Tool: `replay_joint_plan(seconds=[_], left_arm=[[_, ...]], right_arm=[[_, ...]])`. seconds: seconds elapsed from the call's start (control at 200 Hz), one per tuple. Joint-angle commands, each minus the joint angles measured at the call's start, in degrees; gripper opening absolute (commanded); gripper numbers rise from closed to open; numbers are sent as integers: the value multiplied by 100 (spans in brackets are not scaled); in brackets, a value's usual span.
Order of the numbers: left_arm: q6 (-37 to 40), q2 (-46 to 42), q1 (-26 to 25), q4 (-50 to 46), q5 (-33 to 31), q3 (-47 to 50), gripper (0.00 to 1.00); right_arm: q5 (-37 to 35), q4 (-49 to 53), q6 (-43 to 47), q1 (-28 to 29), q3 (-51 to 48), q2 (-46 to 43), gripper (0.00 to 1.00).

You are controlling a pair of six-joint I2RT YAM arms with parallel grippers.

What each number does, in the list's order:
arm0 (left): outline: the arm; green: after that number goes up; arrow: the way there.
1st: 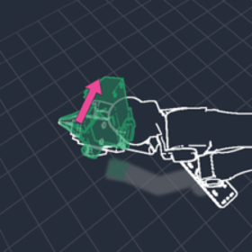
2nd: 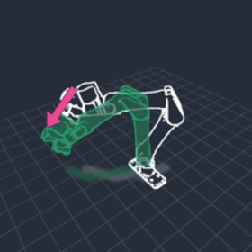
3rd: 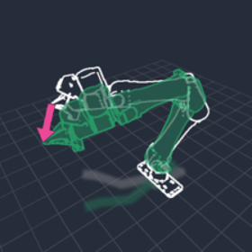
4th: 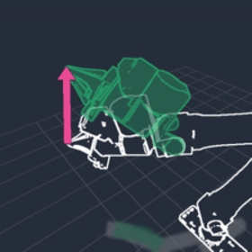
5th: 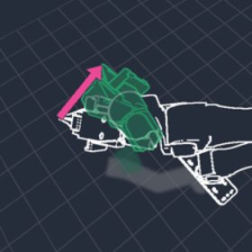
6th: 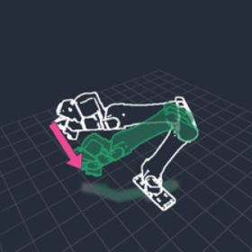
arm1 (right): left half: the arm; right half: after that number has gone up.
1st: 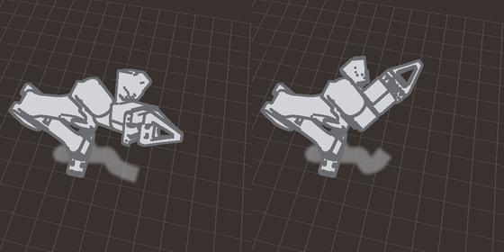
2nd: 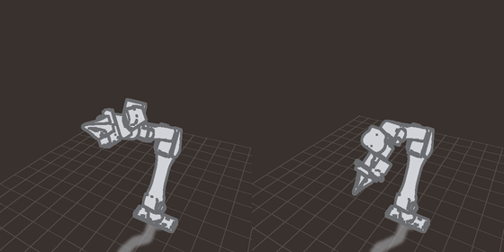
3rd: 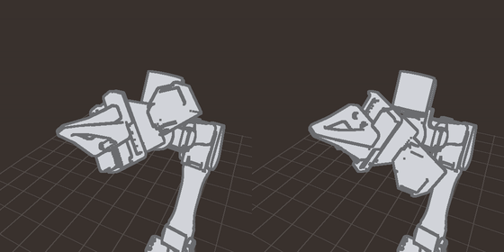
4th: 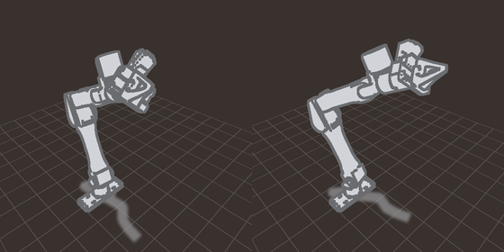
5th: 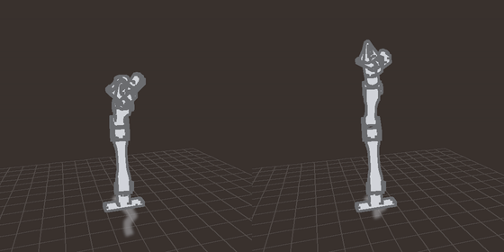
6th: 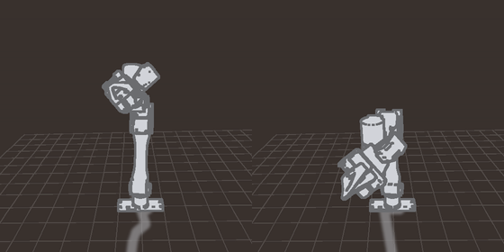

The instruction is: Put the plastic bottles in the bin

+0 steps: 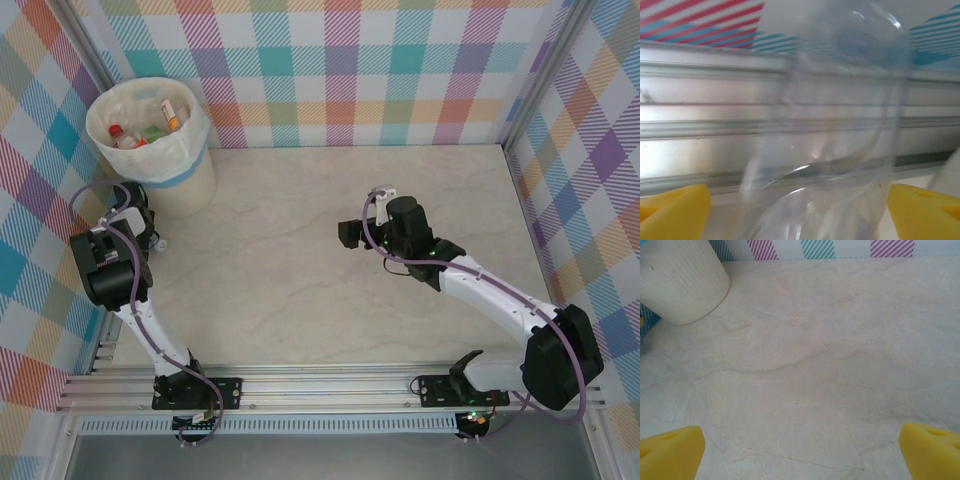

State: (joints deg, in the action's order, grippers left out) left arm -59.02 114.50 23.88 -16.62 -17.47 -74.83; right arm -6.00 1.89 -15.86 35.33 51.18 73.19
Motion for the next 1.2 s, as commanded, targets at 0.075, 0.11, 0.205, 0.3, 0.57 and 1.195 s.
replay_joint_plan(seconds=[0.075,0.11,0.205,0.3,0.57,1.195], left_arm=[[192,-255,53,-47,96,332,75],[300,-407,51,22,110,472,70],[694,-948,62,594,302,978,57],[991,-1678,56,686,464,1420,51],[1778,-4709,55,738,530,1935,44],[2497,-904,-676,-166,772,-4289,57]], right_arm=[[-33,102,-65,27,195,-21,100],[-33,113,-75,27,187,-18,100],[-44,98,-93,26,174,-22,100],[-35,83,-86,29,182,-22,100],[-89,31,25,35,210,-153,100],[-142,-413,-232,33,-73,-270,100]])
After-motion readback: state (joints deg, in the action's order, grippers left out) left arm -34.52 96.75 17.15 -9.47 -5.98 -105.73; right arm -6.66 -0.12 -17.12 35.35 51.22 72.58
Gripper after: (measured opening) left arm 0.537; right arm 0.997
